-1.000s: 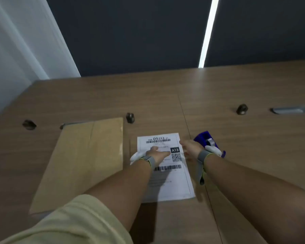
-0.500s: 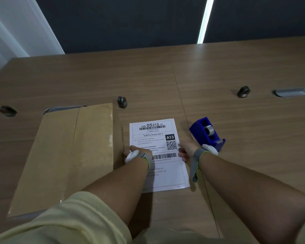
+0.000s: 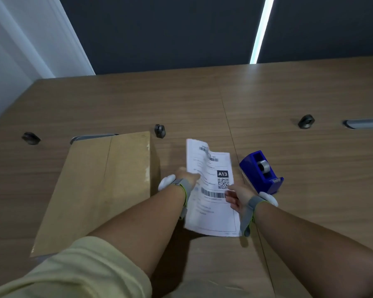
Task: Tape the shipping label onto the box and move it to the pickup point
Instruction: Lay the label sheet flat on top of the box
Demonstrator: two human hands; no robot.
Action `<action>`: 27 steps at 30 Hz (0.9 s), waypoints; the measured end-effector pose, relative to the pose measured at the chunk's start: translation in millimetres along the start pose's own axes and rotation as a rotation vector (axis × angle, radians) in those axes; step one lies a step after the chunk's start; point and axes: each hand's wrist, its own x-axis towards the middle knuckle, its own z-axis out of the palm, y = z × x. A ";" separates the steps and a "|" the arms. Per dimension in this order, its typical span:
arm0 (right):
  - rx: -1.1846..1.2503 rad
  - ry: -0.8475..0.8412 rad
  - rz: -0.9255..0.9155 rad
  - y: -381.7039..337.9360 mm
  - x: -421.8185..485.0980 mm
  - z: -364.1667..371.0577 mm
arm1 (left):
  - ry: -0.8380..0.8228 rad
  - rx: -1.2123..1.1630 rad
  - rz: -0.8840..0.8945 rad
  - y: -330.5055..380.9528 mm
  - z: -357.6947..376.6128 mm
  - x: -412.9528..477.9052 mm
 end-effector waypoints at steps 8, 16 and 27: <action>0.132 -0.122 -0.143 -38.7 -58.6 16.9 | -0.103 -0.382 0.269 54.6 -101.1 -44.3; -0.157 -0.251 -0.401 -79.8 -125.5 124.8 | 0.016 -0.215 0.143 0.7 -258.1 -67.3; -0.666 0.138 -0.581 -34.3 -127.9 224.6 | 0.260 -0.041 0.099 -119.8 -298.9 -35.4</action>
